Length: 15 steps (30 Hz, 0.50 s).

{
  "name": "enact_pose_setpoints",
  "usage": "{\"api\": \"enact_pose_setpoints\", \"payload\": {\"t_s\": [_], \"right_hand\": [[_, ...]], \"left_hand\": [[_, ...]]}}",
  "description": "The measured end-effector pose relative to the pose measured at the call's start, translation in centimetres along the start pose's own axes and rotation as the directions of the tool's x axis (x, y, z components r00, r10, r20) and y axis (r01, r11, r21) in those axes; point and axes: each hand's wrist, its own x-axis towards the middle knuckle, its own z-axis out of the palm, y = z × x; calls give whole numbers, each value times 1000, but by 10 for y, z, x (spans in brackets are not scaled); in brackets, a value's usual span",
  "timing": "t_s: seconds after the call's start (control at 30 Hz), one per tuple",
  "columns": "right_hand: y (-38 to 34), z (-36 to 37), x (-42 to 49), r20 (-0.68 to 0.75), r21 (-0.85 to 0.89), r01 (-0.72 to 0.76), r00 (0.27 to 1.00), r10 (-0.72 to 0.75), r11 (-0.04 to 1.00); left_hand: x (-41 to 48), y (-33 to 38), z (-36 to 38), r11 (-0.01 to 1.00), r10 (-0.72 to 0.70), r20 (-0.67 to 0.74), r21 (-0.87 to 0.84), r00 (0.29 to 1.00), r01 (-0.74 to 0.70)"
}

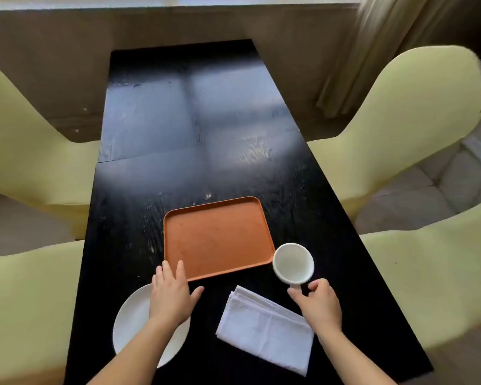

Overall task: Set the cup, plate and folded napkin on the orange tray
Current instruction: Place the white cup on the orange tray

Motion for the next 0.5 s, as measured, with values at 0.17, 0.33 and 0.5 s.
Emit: {"api": "enact_pose_setpoints", "payload": {"t_s": [0.17,0.33,0.5], "right_hand": [[-4,9,1,24,22,-66,998,66,998],[-1,13,7,70,154,-153,987,144,976],[2,15,12,111,281,-200,978,175,939]], "left_hand": [[2,0,2,996,-24,6,-89,1000,25],[3,2,1,982,-38,33,-185,999,43],[6,3,2,962,-48,40,-266,998,57]]}}
